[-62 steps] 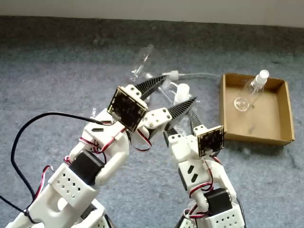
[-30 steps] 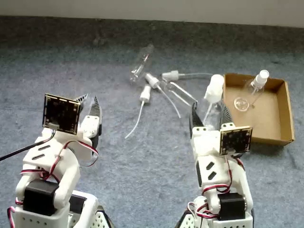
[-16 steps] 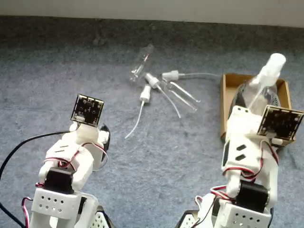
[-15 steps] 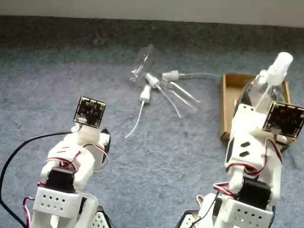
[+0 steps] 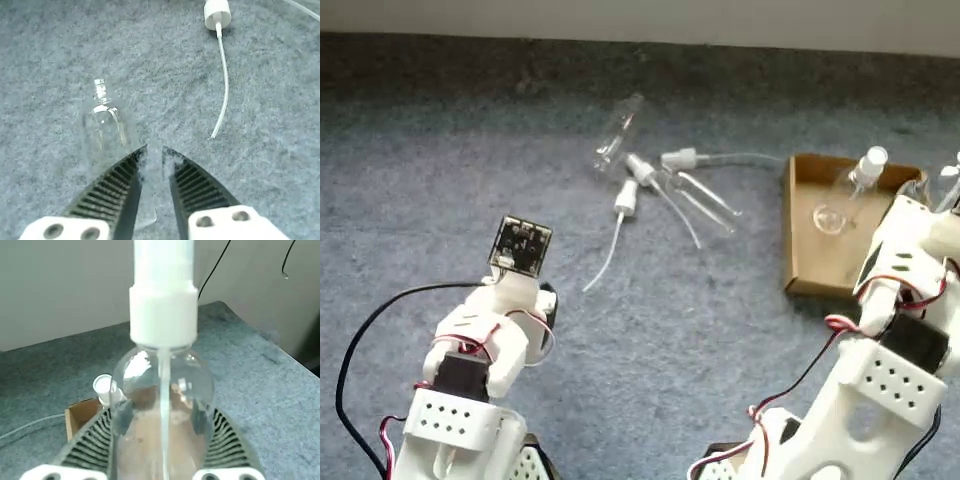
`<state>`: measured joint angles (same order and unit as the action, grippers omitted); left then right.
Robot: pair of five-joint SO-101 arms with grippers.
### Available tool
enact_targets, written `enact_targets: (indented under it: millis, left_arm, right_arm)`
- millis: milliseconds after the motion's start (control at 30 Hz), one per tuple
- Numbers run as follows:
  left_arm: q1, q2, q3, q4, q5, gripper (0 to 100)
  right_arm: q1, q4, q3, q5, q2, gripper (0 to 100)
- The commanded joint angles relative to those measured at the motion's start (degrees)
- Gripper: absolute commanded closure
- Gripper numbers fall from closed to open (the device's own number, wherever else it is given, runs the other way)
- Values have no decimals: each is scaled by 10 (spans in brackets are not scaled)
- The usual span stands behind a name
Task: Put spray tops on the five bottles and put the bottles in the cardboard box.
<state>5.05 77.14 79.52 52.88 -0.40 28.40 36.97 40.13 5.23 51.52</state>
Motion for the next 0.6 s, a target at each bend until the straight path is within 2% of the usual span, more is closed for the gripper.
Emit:
enact_targets:
  millis: [0,400,567]
  left_arm:
    - [-6,7,-2,-15,-3,990]
    - [-4,7,-1,-15,-3,989]
    - [-4,7,0,-15,-3,989]
  right_arm:
    - [24,-35,-65,7,-59,936]
    - [34,-227,-72,4,-159,936]
    - [30,-341,-40,4,-168,936]
